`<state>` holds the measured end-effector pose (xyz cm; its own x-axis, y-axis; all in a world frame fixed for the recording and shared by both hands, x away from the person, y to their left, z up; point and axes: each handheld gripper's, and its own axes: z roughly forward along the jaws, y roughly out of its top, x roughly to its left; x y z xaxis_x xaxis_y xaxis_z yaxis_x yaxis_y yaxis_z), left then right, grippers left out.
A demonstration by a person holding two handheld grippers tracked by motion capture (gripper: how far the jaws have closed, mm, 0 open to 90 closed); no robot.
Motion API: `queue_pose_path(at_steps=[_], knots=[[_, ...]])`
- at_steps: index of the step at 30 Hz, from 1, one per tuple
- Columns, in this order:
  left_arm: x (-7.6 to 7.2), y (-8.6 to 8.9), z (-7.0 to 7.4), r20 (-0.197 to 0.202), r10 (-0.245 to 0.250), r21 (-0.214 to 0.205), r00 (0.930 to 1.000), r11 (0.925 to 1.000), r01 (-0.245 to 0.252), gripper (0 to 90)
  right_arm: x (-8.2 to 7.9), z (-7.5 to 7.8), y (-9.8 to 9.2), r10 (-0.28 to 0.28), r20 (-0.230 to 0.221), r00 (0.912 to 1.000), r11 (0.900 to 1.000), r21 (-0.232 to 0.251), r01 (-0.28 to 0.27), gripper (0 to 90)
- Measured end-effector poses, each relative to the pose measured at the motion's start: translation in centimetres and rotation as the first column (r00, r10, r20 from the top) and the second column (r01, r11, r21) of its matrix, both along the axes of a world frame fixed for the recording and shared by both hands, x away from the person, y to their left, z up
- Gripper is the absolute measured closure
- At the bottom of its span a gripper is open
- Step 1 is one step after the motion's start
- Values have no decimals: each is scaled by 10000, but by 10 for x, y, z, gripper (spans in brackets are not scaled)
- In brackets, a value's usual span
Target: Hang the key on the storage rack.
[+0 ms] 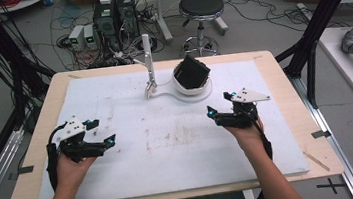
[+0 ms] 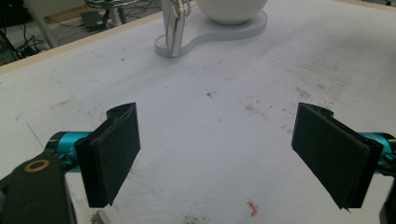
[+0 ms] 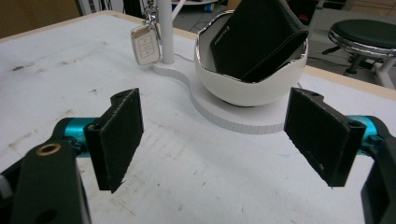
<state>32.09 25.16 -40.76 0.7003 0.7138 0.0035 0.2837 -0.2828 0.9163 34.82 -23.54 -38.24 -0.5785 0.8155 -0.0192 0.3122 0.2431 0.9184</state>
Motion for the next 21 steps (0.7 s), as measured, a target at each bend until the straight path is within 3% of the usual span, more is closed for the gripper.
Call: queue_pose_path(at_steps=[21], knots=[[-2, 3, -1, -81, 35, -4, 10000, 10000, -35, 155, 2, -4, -4, -144, -136, 9998, 9999, -22, 143, 201]])
